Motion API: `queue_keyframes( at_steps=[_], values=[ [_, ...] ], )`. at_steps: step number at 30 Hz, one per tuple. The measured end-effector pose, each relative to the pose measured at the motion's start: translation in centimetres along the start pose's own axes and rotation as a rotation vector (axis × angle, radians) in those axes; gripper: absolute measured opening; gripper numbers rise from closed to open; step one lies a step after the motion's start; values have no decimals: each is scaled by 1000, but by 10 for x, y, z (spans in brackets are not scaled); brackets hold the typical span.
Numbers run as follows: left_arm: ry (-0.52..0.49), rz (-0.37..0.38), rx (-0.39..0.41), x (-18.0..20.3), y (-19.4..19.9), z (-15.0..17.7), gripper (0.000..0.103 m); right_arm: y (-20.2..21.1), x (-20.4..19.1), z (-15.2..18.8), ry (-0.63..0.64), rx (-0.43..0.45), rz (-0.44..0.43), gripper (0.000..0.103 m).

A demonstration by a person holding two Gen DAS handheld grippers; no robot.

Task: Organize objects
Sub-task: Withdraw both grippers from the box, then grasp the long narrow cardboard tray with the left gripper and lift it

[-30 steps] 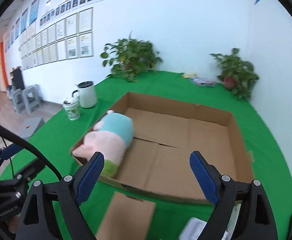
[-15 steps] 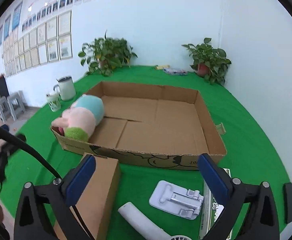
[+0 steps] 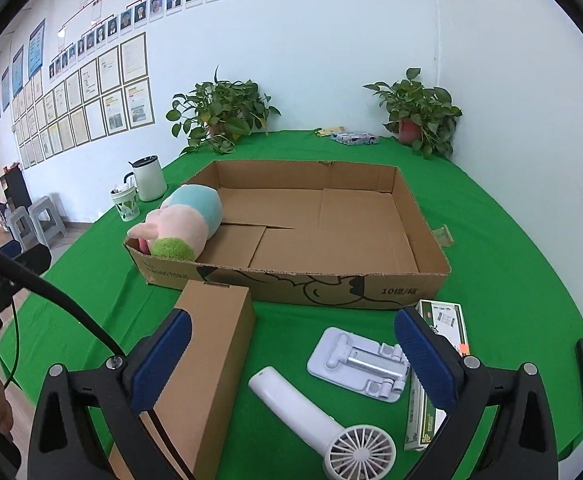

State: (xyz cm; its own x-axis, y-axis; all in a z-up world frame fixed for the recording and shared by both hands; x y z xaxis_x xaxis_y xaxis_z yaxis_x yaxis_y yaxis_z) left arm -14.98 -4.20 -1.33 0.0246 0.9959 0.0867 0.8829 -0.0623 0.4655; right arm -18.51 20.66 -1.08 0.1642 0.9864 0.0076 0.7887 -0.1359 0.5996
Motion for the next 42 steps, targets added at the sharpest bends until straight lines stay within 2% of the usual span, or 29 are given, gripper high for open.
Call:
queue_keyframes(
  at_steps=[18,21,23,26,28,30,31,32,35,37,42],
  values=[
    [2,87,-57,13,-10,10,93,11,-5,12,32,-13,-27,102],
    [24,108,-79,10,-11,14,93,16,-9,15,45,-21,-60,102],
    [34,122,-96,6,-9,17,93,28,-26,23,70,-56,-161,102],
    [48,159,-139,0,-8,27,93,58,-74,43,111,-105,-409,102],
    [64,199,-186,-3,-10,39,93,76,-109,63,97,-169,-610,102],
    [73,232,-244,-5,-16,54,93,77,-125,77,52,-214,-703,102],
    [81,241,-273,-6,-20,63,93,68,-129,86,42,-236,-694,102],
    [92,255,-299,-7,-24,72,93,58,-129,93,51,-246,-642,102],
    [145,321,-368,-2,-38,95,93,20,-114,116,152,-242,-353,102],
    [176,371,-406,7,-47,108,93,5,-104,126,198,-246,-230,102],
    [192,445,-492,33,-64,133,89,1,-100,132,160,-241,-210,102]
  ],
)
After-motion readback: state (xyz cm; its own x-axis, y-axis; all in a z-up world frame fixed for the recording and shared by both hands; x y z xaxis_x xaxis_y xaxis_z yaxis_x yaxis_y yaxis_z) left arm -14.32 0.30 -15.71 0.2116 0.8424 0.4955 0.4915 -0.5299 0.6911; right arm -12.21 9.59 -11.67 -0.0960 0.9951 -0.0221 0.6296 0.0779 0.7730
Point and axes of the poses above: each gripper's, at about its wrist camera, not at the fingertips, and y roughly against the way its jaws point, x to its right, z to its underside, the point moved 10 cm from there along -y, roughly the way its jaws point, and after that the axes turned 1 degree about z, right-handed, at the moved point
